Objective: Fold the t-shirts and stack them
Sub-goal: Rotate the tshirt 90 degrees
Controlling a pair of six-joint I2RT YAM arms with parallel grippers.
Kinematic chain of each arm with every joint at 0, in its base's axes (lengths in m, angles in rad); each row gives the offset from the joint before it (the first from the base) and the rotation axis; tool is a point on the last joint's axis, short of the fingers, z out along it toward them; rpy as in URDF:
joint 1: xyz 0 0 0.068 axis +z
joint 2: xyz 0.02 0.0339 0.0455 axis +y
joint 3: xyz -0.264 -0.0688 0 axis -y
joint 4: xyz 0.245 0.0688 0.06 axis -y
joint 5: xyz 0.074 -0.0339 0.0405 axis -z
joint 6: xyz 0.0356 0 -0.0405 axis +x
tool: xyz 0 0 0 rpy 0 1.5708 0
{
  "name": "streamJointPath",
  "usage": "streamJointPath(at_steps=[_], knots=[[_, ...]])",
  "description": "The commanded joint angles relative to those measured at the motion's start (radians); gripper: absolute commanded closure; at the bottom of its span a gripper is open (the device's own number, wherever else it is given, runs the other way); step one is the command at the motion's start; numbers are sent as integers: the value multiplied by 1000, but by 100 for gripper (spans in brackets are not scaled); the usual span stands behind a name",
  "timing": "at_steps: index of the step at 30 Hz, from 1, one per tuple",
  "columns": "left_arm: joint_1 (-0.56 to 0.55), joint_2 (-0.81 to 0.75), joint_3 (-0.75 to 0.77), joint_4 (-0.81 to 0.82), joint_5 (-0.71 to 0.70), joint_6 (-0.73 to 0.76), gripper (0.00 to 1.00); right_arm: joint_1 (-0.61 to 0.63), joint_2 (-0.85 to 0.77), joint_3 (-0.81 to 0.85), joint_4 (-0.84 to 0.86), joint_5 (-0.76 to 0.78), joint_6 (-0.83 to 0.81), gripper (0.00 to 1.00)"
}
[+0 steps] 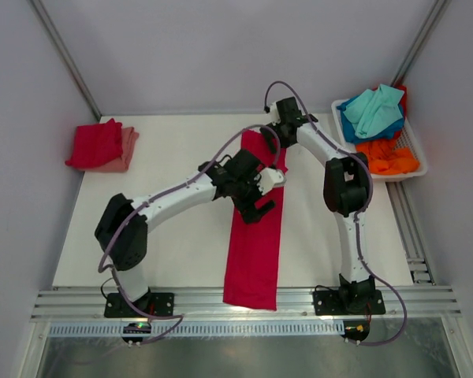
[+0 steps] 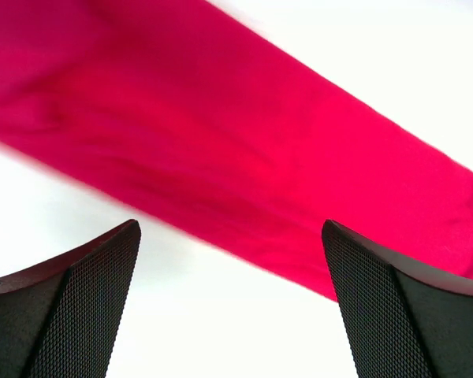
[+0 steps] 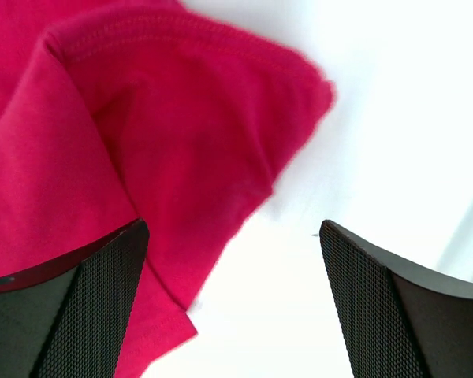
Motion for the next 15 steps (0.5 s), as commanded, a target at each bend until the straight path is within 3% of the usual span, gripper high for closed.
streamJointPath(at_steps=[1,8,13,15], knots=[[86,-143,91,54,-148,-25,1,0,-205,-63,177,58,-1,7],[348,-313,82,132,-206,-167,1,-48,-378,-254,133,-51,102,6],[476,-409,-39,199,-219,-218,1,-132,-460,-478,85,-458,105,7],[517,-438,-83,237,-210,-219,1,-151,-461,-549,67,-552,83,8]])
